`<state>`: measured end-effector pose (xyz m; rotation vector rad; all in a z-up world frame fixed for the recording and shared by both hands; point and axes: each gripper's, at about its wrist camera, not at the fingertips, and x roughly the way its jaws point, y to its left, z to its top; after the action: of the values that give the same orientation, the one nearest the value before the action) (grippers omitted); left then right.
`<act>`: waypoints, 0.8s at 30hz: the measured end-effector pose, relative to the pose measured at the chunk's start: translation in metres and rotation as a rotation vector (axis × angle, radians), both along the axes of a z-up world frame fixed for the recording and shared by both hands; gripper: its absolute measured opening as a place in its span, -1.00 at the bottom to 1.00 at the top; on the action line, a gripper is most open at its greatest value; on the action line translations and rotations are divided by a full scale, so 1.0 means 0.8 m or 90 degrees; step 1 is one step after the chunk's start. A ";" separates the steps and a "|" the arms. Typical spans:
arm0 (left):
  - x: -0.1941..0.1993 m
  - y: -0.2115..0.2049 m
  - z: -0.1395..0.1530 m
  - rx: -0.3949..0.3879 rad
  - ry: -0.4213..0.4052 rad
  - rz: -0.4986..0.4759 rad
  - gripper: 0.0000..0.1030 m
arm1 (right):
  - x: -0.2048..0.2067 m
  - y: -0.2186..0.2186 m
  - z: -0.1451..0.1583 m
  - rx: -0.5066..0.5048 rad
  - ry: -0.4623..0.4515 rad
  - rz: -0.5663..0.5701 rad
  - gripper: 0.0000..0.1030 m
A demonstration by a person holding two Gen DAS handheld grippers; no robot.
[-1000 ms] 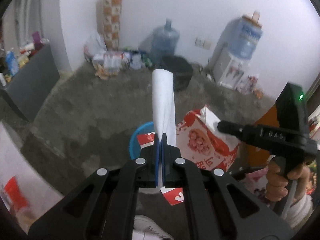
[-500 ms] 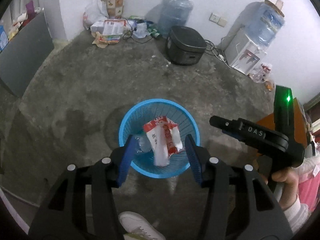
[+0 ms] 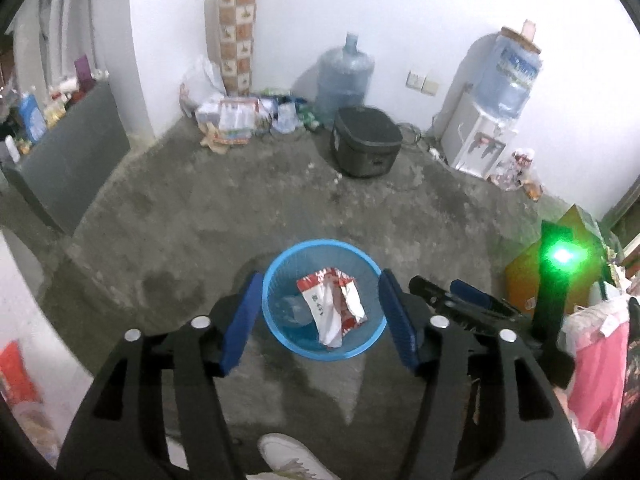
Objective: Collect trash
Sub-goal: 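Open both tools over the blue wastebasket, dropping tissue and red-white bag, then move both open tools back toward the snack pile on the table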
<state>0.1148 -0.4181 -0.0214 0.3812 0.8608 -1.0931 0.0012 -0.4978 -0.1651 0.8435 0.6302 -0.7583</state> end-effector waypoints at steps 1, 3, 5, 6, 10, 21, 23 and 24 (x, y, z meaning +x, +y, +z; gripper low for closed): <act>-0.002 0.014 0.013 -0.011 -0.010 0.005 0.20 | 0.003 0.012 0.011 -0.019 0.006 0.007 0.59; -0.005 0.036 0.033 -0.027 -0.026 0.011 0.26 | 0.004 0.028 0.028 -0.042 0.015 0.014 0.66; -0.009 0.065 0.055 -0.045 -0.046 0.019 0.32 | 0.008 0.047 0.048 -0.075 0.026 0.025 0.72; -0.009 0.076 0.062 -0.050 -0.052 0.023 0.38 | 0.010 0.054 0.056 -0.090 0.030 0.029 0.76; -0.009 0.133 0.088 -0.078 -0.076 0.050 0.51 | 0.020 0.092 0.092 -0.157 0.050 0.049 0.85; 0.008 0.278 0.119 -0.116 -0.123 0.147 0.70 | 0.054 0.185 0.153 -0.278 0.089 0.111 0.88; 0.014 0.301 0.123 -0.122 -0.126 0.165 0.72 | 0.061 0.201 0.161 -0.291 0.089 0.121 0.88; 0.018 0.313 0.124 -0.125 -0.125 0.175 0.73 | 0.065 0.208 0.162 -0.296 0.090 0.124 0.88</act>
<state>0.1289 -0.1677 0.0779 0.1947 0.6045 -0.8604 0.0529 -0.3318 -0.0352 0.2989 0.6184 -0.7502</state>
